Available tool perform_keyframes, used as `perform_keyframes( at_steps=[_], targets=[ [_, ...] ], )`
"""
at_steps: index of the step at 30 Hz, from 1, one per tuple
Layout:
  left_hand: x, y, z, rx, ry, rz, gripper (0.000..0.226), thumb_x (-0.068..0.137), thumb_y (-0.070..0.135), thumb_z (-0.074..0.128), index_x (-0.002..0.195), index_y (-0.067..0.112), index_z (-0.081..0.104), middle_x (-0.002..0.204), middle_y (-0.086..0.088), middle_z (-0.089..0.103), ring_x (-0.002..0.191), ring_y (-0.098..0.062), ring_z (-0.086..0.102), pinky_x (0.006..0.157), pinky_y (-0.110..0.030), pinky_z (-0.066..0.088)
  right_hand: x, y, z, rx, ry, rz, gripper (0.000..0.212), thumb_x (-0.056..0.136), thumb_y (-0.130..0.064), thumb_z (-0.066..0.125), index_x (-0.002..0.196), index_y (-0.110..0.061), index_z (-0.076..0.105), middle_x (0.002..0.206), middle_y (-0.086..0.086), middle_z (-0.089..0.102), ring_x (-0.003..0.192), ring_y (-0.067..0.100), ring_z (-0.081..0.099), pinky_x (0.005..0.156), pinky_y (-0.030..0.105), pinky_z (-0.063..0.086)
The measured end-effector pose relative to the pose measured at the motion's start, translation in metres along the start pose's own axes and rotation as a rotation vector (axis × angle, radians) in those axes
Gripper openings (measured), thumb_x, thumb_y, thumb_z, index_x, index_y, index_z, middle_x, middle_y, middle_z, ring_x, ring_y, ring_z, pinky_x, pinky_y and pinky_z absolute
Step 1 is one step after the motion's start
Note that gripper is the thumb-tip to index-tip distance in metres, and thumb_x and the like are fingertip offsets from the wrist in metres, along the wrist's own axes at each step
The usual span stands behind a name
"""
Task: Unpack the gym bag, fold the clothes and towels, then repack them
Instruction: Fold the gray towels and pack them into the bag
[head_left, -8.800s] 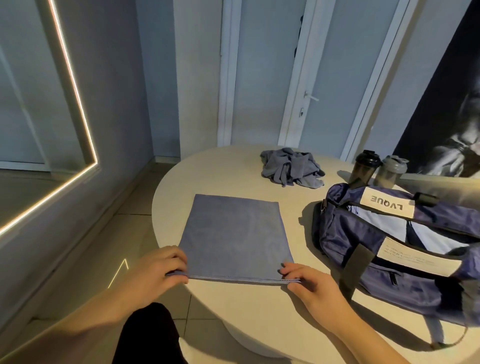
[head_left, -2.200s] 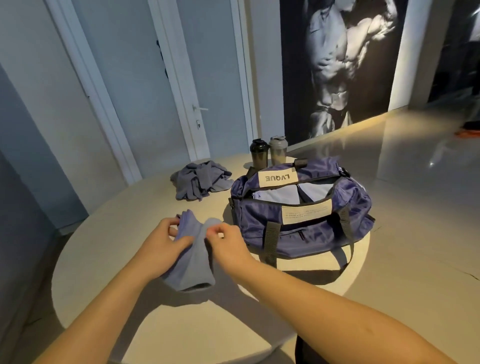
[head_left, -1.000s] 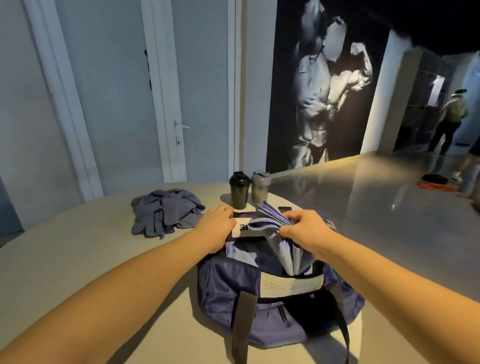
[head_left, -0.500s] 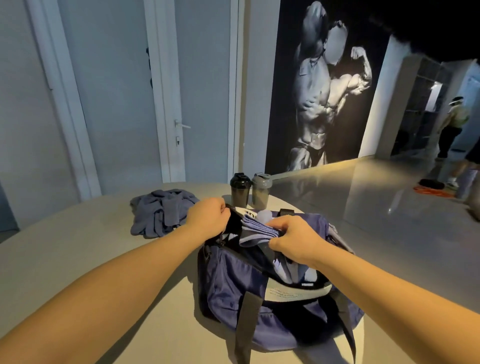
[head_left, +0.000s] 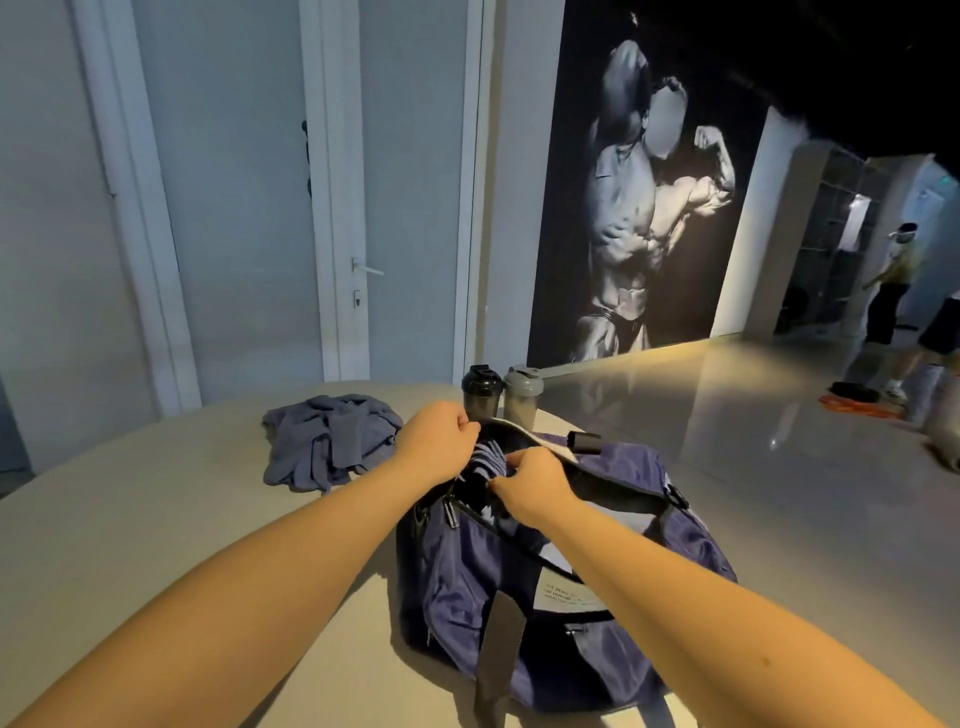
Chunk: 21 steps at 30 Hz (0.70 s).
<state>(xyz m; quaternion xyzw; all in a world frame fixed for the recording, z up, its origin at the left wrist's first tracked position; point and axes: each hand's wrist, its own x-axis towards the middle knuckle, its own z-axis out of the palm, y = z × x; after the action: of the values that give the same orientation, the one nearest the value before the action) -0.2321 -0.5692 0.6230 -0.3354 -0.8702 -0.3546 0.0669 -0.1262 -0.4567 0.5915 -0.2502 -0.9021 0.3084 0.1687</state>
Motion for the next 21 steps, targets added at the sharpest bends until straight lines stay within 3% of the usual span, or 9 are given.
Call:
perform_keyframes(
  at_steps=[2,4,6,8,9,11,14,18,21],
  targets=[
    [-0.005,-0.009,0.005,0.030,-0.024,-0.002,0.039,0.098,0.030,0.058,0.063,0.019,0.044,0.061,-0.001,0.048,0.062,-0.023,0.047,0.057,-0.033,0.036,-0.006,0.007,0.012,0.095,-0.099,0.022,0.024,0.092,-0.040,0.070,0.085,-0.017,0.072,0.070,0.001,0.064,0.064,0.018,0.055,0.063,0.031,0.046],
    [-0.010,-0.017,0.007,0.047,-0.036,0.007,0.036,0.098,0.033,0.060,0.066,0.021,0.048,0.063,0.002,0.050,0.066,-0.023,0.051,0.057,-0.032,0.037,-0.011,0.010,0.011,0.129,-0.168,0.037,0.038,0.093,-0.055,0.057,0.076,-0.024,0.068,0.076,0.003,0.060,0.070,0.019,0.050,0.069,0.034,0.042],
    [-0.016,-0.022,0.006,0.064,-0.026,0.031,0.020,0.097,0.035,0.063,0.082,0.022,0.060,0.079,0.005,0.058,0.079,-0.021,0.058,0.061,-0.032,0.040,-0.018,0.009,0.000,0.108,-0.249,0.028,0.038,0.098,-0.046,0.042,0.073,-0.023,0.058,0.084,0.007,0.054,0.079,0.024,0.046,0.075,0.036,0.037],
    [-0.025,-0.022,0.003,0.046,0.028,0.121,0.021,0.095,0.035,0.066,0.111,0.023,0.063,0.108,0.007,0.058,0.099,-0.015,0.057,0.077,-0.032,0.047,-0.023,0.011,-0.014,0.054,-0.322,-0.031,0.028,0.102,-0.027,0.036,0.102,-0.028,0.064,0.097,0.001,0.059,0.095,0.024,0.050,0.084,0.032,0.039],
    [-0.031,-0.021,0.002,0.025,0.048,0.206,0.026,0.095,0.035,0.066,0.118,0.024,0.061,0.117,0.009,0.055,0.106,-0.011,0.053,0.086,-0.032,0.048,-0.027,0.013,-0.021,0.047,-0.346,-0.040,0.035,0.098,-0.022,0.039,0.123,-0.034,0.060,0.112,-0.002,0.060,0.110,0.022,0.051,0.093,0.029,0.040],
    [-0.049,-0.018,-0.005,0.026,0.048,0.433,0.021,0.095,0.037,0.063,0.113,0.026,0.062,0.118,0.012,0.055,0.110,-0.007,0.049,0.095,-0.034,0.047,-0.034,0.020,-0.031,0.048,-0.367,-0.041,0.059,0.088,-0.012,0.048,0.144,-0.030,0.052,0.136,-0.002,0.052,0.131,0.020,0.045,0.105,0.029,0.036],
    [-0.074,-0.021,-0.007,0.199,-0.134,0.647,0.027,0.095,0.053,0.054,0.103,0.030,0.065,0.118,0.016,0.053,0.111,-0.005,0.046,0.099,-0.035,0.044,-0.043,0.027,-0.035,0.107,-0.332,-0.037,0.059,0.085,0.009,0.054,0.140,-0.013,0.059,0.132,-0.001,0.062,0.128,0.016,0.055,0.099,0.023,0.042],
    [-0.090,-0.025,-0.009,0.441,-0.280,0.682,0.056,0.090,0.069,0.051,0.127,0.028,0.058,0.142,0.013,0.045,0.126,-0.010,0.042,0.106,-0.034,0.039,-0.038,0.031,-0.032,0.272,-0.238,0.156,0.054,0.083,0.011,0.056,0.130,-0.011,0.067,0.128,0.002,0.065,0.125,0.022,0.057,0.102,0.034,0.050],
    [-0.096,-0.024,-0.013,0.447,-0.334,0.645,0.072,0.088,0.065,0.062,0.145,0.030,0.036,0.143,0.011,0.041,0.114,-0.018,0.054,0.089,-0.032,0.045,-0.034,0.030,-0.030,0.500,-0.175,0.353,0.042,0.080,0.012,0.057,0.116,-0.004,0.072,0.107,0.014,0.068,0.102,0.034,0.064,0.082,0.038,0.055]
  ],
)
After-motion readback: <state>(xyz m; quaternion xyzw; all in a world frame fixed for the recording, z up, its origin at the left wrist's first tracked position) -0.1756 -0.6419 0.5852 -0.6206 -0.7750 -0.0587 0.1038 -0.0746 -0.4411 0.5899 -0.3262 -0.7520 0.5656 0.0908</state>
